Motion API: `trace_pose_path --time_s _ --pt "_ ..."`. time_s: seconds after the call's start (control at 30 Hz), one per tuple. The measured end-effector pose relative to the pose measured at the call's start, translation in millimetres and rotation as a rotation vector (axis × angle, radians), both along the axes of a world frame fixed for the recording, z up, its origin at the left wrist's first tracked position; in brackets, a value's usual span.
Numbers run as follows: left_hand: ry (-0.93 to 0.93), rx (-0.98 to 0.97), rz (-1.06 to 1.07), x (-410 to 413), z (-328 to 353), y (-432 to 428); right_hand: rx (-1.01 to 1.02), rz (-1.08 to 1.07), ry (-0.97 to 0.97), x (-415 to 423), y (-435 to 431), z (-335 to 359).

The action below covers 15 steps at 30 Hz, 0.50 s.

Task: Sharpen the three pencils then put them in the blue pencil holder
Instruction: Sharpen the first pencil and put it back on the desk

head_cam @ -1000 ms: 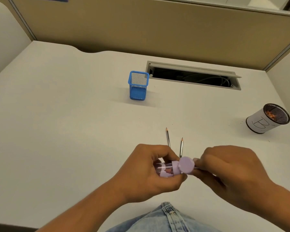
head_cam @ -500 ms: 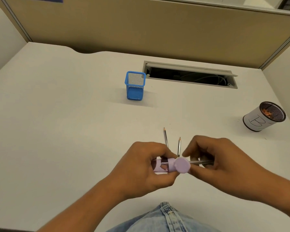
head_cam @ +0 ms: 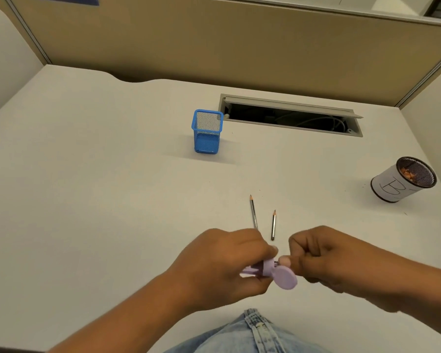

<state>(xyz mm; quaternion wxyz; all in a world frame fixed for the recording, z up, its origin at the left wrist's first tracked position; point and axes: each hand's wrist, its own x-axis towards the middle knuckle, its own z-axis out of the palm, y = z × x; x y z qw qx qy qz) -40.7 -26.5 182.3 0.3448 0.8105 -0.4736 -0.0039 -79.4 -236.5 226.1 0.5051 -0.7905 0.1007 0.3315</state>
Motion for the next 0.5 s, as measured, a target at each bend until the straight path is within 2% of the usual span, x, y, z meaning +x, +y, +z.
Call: trace_pose_path --time_s 0.03,0.1,0.17,0.23,0.3,0.33,0.4,0.47,0.5 --pt "0.068 0.002 0.022 1.0 2.6 -0.2 -0.04 0.028 -0.044 -0.7 0.0 -0.3" --pt "0.239 -0.035 0.105 2.1 7.8 -1.2 -0.143 0.08 -0.27 -1.7 -1.3 -0.1" --pt "0.464 -0.108 0.191 2.1 10.2 -2.7 -0.296 0.194 -0.6 -2.4 -4.0 1.8" --pt "0.734 -0.183 0.236 1.9 11.3 -3.1 -0.579 0.44 -1.001 -0.2 -8.4 3.3" --pt "0.908 -0.241 0.222 -0.2 11.6 -3.3 -0.747 0.599 -1.256 0.5 -10.0 -0.4" --pt "0.94 -0.256 0.216 -1.2 11.9 -3.2 -0.767 0.618 -1.304 0.1 -9.8 -2.2" --pt "0.881 -0.25 0.234 -3.6 10.4 -3.8 -0.725 0.612 -1.22 -2.6 -7.6 -2.0" --pt "0.644 -0.206 0.227 -5.6 6.0 -3.5 -0.589 0.507 -0.931 -3.1 -3.1 -4.6" --pt "0.476 -0.158 0.202 -5.9 3.4 -2.5 -0.466 0.412 -0.723 -1.6 -2.1 -6.7"
